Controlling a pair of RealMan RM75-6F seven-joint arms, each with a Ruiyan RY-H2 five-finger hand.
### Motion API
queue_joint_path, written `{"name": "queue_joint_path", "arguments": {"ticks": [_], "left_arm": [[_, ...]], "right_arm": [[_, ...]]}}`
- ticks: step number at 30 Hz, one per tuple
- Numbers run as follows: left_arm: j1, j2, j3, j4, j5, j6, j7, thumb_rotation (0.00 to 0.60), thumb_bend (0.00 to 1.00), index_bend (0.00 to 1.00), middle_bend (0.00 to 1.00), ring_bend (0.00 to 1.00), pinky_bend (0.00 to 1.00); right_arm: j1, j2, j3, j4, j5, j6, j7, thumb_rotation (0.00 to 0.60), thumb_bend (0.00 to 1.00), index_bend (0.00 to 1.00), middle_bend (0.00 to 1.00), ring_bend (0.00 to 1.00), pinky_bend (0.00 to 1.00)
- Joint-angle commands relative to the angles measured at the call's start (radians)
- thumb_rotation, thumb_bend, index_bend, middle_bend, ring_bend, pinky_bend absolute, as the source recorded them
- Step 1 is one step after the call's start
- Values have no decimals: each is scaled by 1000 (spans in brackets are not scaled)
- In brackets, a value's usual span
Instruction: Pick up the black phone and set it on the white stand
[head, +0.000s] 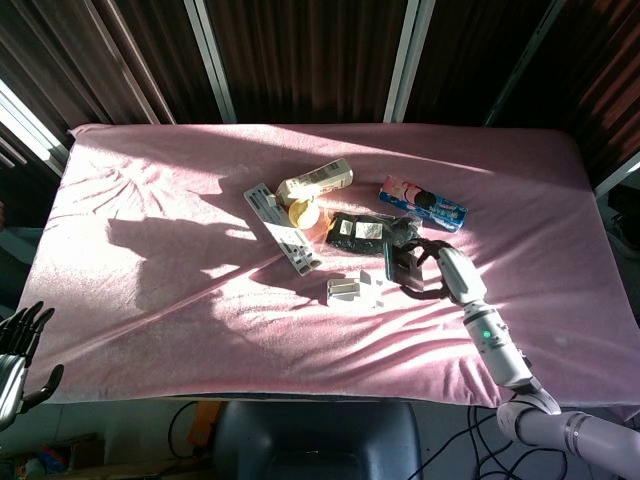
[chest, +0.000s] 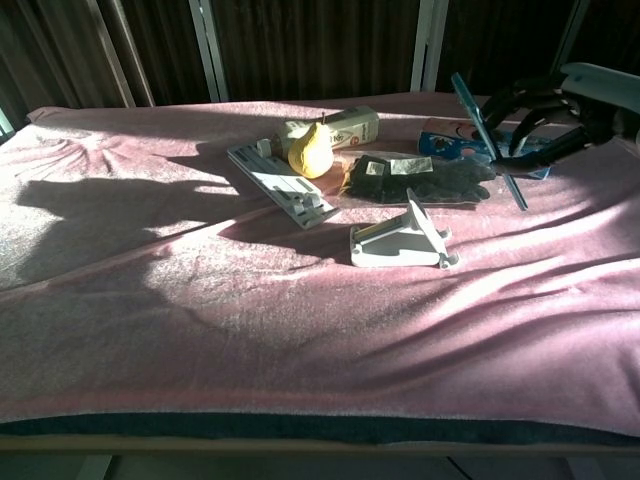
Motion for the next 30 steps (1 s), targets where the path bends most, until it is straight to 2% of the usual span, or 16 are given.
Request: {"name": "queue_joint_path", "arguments": {"ticks": [1, 6, 11, 20, 30], "left_arm": [[1, 1, 0, 1, 1, 2, -3, 600, 368, 0, 0, 1, 122], [3, 3, 1, 3, 4, 7, -9, 600, 368, 0, 0, 1, 122], [5, 4, 2, 5, 8, 12, -14, 600, 368, 0, 0, 1, 123], [5, 4, 3, 2, 6, 10, -11, 600, 368, 0, 0, 2, 122], [8, 6, 3, 3, 4, 13, -15, 600, 369, 0, 0, 2, 122]], "right_arm": [[15, -86, 75, -79, 138, -23, -2, 600, 353, 1000, 735, 513, 341], [23, -151, 91, -81, 205, -20, -47, 600, 353, 1000, 738, 513, 341], [31, -203, 89, -44, 206, -13, -76, 600, 353, 1000, 739, 513, 342], [41, -255, 83, 40, 170, -37, -51, 600, 352, 1000, 739, 513, 342], [26, -287, 75, 108, 145, -71, 32, 600, 353, 1000, 742, 522, 342]]}}
